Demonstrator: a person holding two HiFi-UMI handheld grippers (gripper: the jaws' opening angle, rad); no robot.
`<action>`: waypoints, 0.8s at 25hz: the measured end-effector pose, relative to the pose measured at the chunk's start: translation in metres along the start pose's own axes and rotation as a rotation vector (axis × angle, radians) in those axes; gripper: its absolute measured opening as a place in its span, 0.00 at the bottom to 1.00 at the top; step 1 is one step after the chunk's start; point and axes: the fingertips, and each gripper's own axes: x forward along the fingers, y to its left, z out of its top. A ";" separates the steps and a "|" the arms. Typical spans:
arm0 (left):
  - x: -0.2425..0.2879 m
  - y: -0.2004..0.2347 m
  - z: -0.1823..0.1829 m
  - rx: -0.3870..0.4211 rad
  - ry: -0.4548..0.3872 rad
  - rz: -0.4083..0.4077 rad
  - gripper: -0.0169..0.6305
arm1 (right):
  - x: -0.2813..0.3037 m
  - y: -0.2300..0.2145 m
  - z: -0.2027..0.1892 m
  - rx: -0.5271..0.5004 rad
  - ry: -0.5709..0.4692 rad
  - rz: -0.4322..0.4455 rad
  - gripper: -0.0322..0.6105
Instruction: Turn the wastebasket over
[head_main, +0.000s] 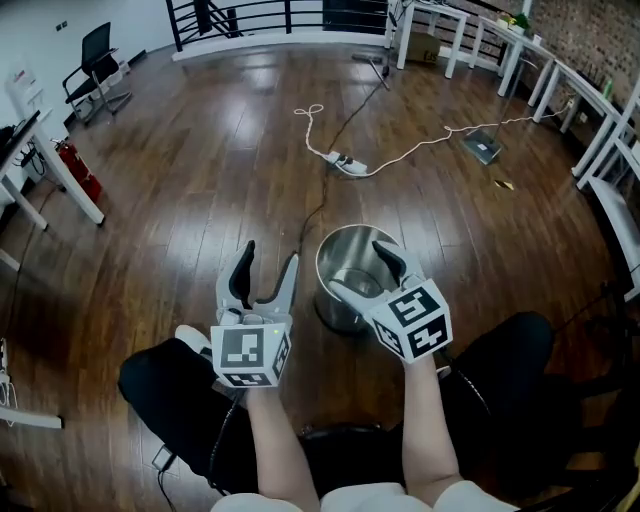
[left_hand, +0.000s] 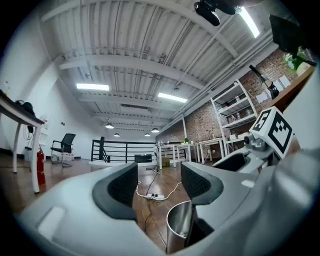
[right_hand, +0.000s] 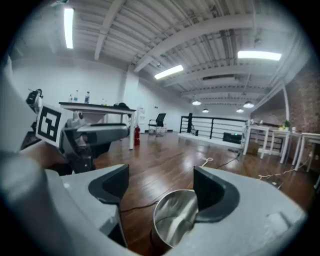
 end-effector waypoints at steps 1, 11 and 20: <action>0.007 0.006 -0.003 -0.002 0.003 0.014 0.48 | 0.018 0.004 -0.011 -0.007 0.054 0.044 0.65; 0.056 0.051 -0.056 -0.043 0.110 0.108 0.46 | 0.145 0.040 -0.148 -0.010 0.522 0.257 0.57; 0.048 0.065 -0.112 -0.107 0.216 0.174 0.45 | 0.152 0.029 -0.169 0.062 0.554 0.258 0.14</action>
